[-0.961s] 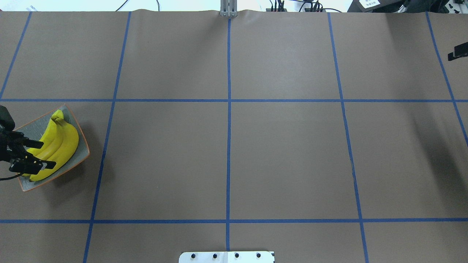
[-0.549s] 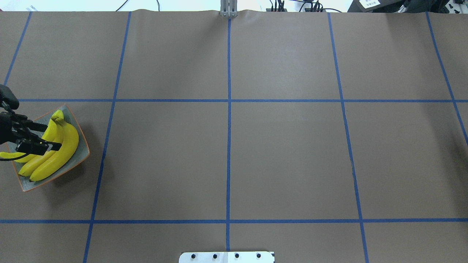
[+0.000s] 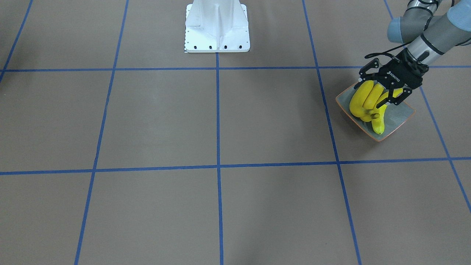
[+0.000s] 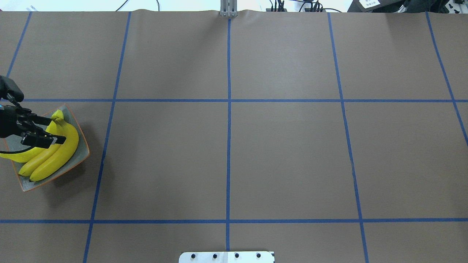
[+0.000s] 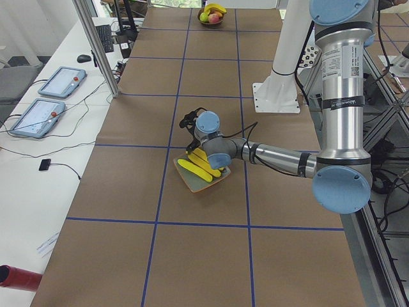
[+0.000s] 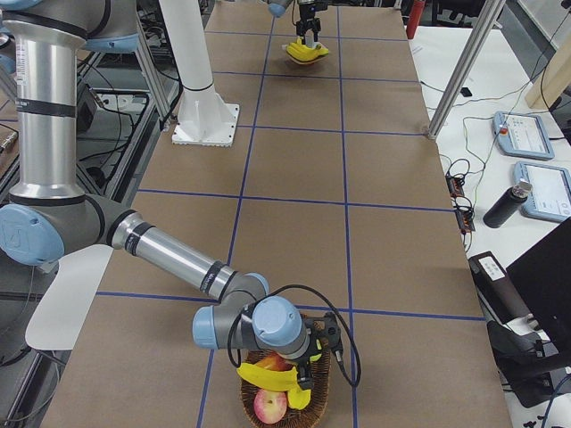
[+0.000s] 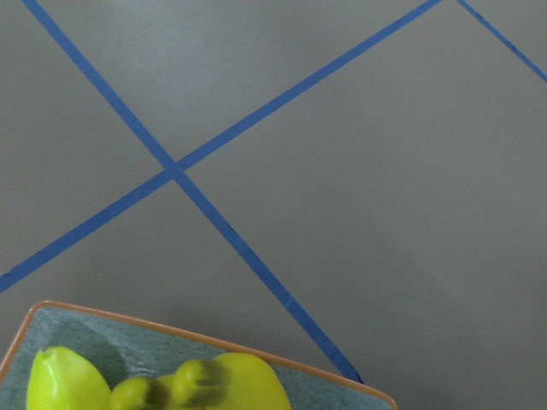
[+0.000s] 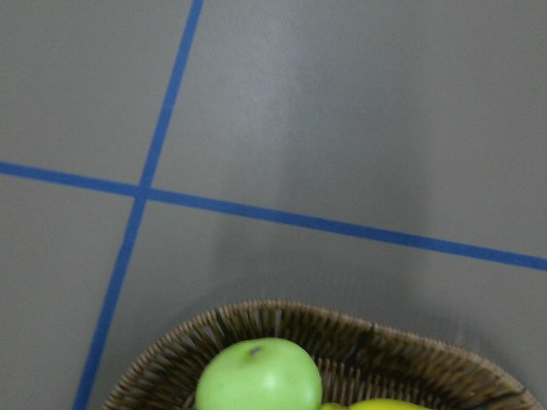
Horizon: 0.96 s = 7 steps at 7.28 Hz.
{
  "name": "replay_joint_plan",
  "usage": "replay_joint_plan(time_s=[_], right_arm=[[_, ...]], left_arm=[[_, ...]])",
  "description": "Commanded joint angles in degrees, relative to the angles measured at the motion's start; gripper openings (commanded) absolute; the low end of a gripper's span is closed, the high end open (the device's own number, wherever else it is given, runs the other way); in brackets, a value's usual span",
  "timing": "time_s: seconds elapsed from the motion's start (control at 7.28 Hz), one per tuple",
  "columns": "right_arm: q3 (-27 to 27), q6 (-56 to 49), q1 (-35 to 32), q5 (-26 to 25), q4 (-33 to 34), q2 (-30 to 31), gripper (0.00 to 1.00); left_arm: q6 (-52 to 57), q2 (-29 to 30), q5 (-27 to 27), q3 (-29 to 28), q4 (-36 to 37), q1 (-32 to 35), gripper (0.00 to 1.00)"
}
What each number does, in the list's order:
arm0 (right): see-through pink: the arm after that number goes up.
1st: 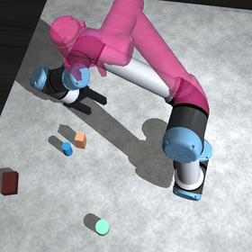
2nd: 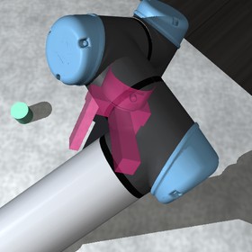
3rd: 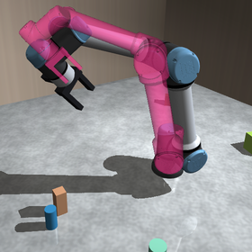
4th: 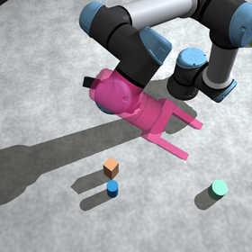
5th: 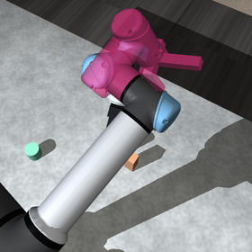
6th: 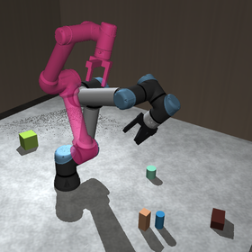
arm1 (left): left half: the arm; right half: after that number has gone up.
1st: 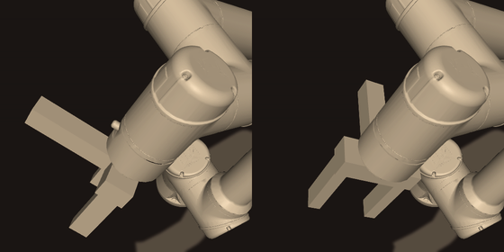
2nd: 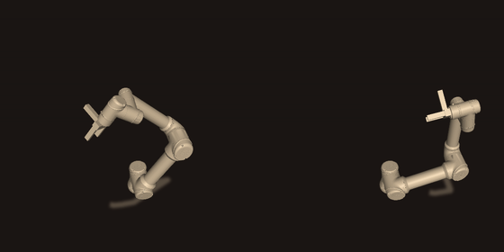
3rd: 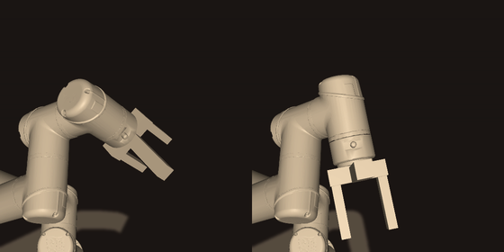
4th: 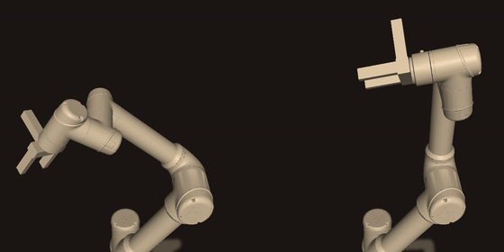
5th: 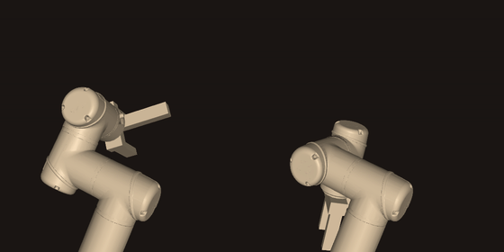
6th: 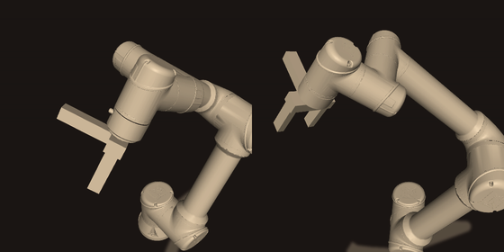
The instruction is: Transfer all bananas from basket to plate
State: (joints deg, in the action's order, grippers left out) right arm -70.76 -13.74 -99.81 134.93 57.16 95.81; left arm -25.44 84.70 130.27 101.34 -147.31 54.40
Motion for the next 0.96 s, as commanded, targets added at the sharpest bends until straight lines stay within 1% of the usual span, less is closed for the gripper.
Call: replay_joint_plan(time_s=[0.0, 0.14, 0.41, 0.69, 0.82], right_arm=[[3.0, -2.4, -0.9, 0.3, 0.0, 1.4, 1.00], [2.9, -1.8, -0.9, 0.1, 0.0, 1.7, 1.00], [3.2, -1.9, -0.8, -2.5, -0.1, 2.1, 0.98], [3.2, -1.9, -0.6, -3.0, 0.1, 1.9, 0.75], [3.2, -1.8, -0.2, -3.0, 0.1, 1.9, 0.69]], left_arm=[[0.0, 0.1, 0.0, 0.0, -0.1, 0.1, 1.00], [0.0, 0.1, 0.0, 0.0, -0.2, 0.1, 1.00], [0.0, 0.1, 0.0, 0.1, -0.2, 0.1, 1.00], [0.0, 0.1, 0.0, 0.1, -0.3, 0.2, 1.00], [0.0, 0.1, 0.0, 0.1, -0.3, 0.2, 1.00]])
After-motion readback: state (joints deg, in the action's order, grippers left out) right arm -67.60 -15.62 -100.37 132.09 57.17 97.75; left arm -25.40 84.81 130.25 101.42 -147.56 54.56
